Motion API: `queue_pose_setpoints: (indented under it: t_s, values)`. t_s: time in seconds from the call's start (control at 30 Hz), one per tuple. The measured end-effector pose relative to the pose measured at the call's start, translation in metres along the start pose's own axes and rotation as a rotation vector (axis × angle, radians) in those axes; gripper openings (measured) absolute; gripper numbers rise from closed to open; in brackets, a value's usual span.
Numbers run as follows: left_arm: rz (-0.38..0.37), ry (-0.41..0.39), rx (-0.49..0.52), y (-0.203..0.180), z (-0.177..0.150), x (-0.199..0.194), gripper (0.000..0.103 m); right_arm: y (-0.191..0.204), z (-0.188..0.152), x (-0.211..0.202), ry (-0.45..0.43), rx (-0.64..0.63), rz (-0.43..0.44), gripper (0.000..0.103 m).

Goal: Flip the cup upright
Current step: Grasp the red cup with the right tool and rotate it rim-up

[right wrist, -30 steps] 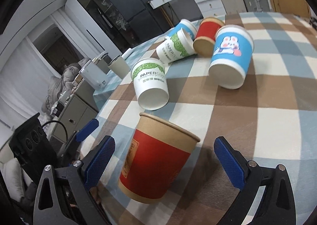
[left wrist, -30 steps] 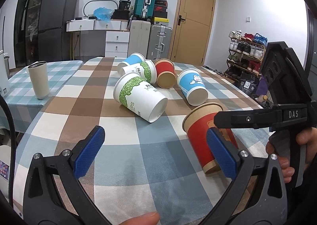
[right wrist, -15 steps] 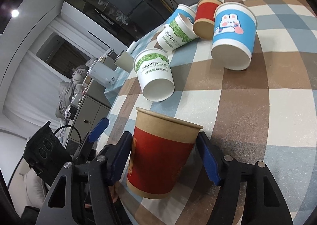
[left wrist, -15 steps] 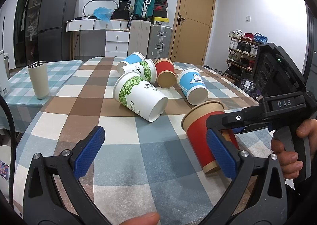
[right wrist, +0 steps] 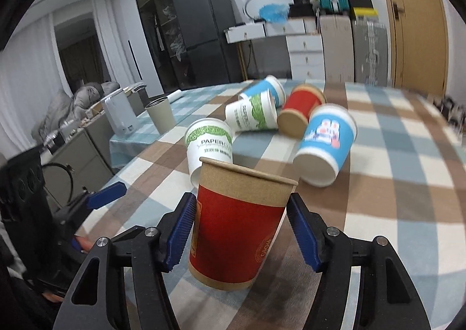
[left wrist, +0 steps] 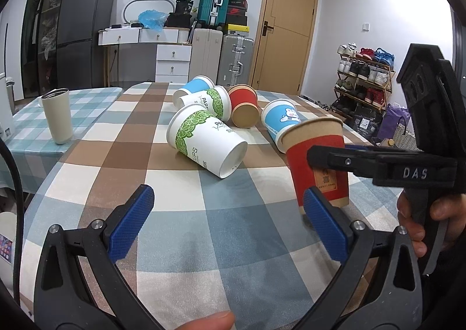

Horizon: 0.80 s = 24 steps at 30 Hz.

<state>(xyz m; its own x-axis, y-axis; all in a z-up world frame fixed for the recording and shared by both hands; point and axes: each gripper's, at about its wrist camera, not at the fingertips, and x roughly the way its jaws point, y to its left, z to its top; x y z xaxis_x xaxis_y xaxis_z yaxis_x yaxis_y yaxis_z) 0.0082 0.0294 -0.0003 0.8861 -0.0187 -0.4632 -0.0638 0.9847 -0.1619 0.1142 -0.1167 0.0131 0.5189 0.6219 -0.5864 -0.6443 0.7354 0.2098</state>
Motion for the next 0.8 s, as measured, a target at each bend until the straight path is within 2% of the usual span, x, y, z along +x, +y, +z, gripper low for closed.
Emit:
queue_pose_setpoints:
  t_s: [0.13, 0.3, 0.4, 0.57, 0.8]
  values:
    - [0.002, -0.001, 0.001, 0.001, -0.001, 0.001, 0.102, 0.007, 0.002, 0.005, -0.036, -0.052, -0.056, 0.065]
    - [0.001, 0.0, 0.0, 0.0, 0.0, 0.0, 0.102, 0.009, 0.005, 0.015, -0.037, -0.07, -0.096, 0.065]
    - [0.001, -0.001, 0.001, 0.0, 0.0, 0.0, 0.102, 0.011, 0.003, 0.022, -0.006, -0.077, -0.102, 0.065]
    - [0.001, 0.0, 0.001, 0.0, 0.0, 0.0, 0.102, 0.013, 0.003, 0.02, -0.001, -0.092, -0.101, 0.065]
    - [0.001, -0.001, 0.0, 0.0, 0.0, 0.0, 0.102, 0.015, -0.004, 0.01, 0.024, -0.1, -0.059, 0.063]
